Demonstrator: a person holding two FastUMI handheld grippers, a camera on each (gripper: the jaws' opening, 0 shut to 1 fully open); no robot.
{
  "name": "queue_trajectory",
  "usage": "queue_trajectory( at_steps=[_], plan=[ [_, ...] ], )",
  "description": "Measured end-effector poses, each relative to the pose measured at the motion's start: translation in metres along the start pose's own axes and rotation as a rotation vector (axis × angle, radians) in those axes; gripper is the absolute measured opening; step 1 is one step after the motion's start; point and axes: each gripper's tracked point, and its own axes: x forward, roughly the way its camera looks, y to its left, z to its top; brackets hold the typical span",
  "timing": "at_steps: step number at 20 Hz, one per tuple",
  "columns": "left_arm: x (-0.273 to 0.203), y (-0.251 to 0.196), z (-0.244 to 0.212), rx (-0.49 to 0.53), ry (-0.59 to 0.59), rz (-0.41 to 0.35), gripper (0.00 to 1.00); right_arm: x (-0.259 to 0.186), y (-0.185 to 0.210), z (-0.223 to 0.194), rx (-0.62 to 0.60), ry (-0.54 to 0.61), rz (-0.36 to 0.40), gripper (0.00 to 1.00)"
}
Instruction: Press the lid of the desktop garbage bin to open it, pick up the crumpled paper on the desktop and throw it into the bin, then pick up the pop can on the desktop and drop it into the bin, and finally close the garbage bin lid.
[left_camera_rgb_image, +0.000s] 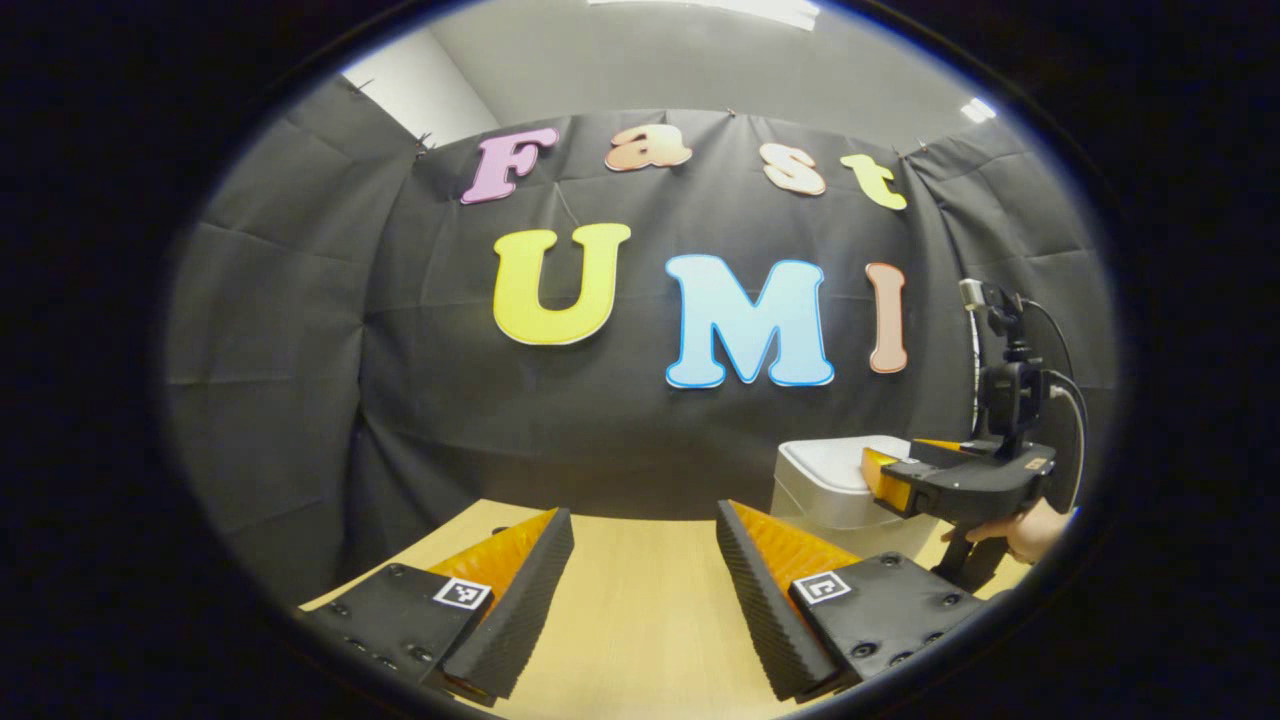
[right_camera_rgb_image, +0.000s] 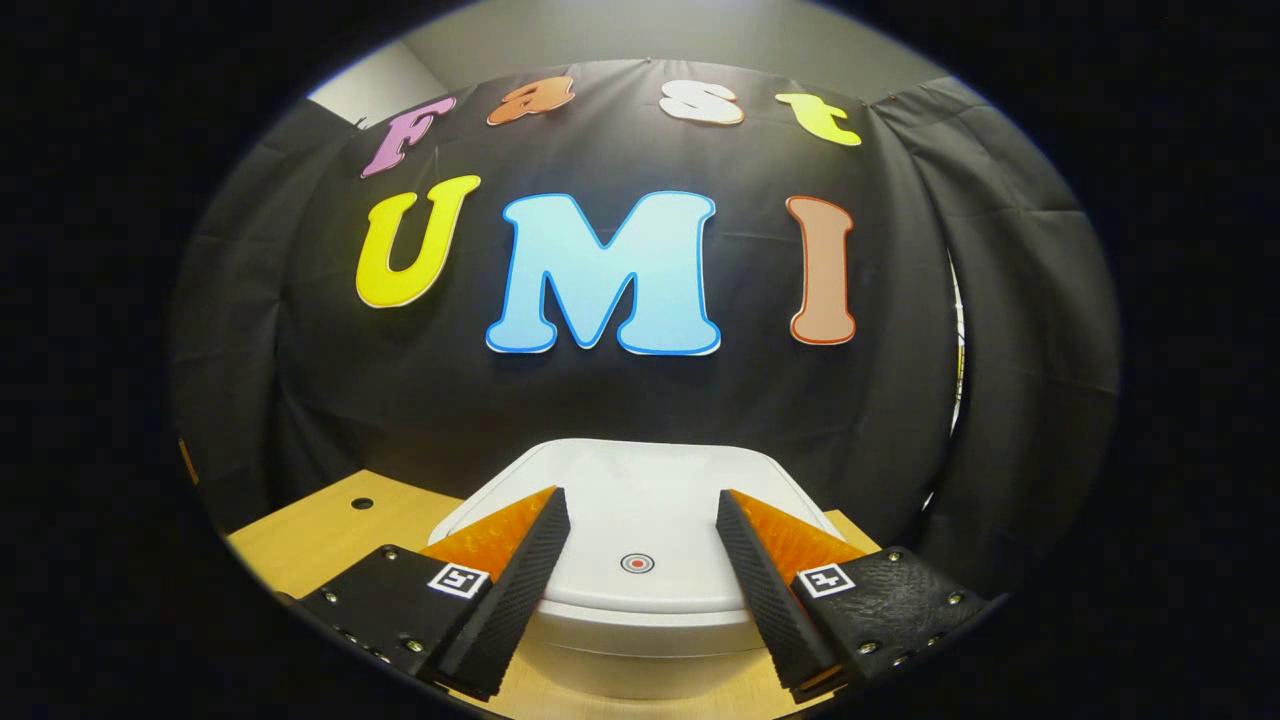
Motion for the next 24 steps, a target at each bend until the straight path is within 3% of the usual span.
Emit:
queue_trajectory(
  at_steps=[8,17,24],
  plan=[
    [-0.014,-0.003,0.006,-0.006,-0.007,0.020,0.92,0.000,0.000,0.006,0.014,-0.038,0.005,0.95],
    [-0.024,-0.015,0.031,0.024,-0.053,0.066,0.94,-0.031,-0.007,0.006,0.030,0.049,0.052,0.94],
    [-0.018,-0.046,0.043,0.030,-0.091,0.004,0.93,-0.079,-0.035,0.019,-0.003,0.012,0.020,0.94]
  ],
)
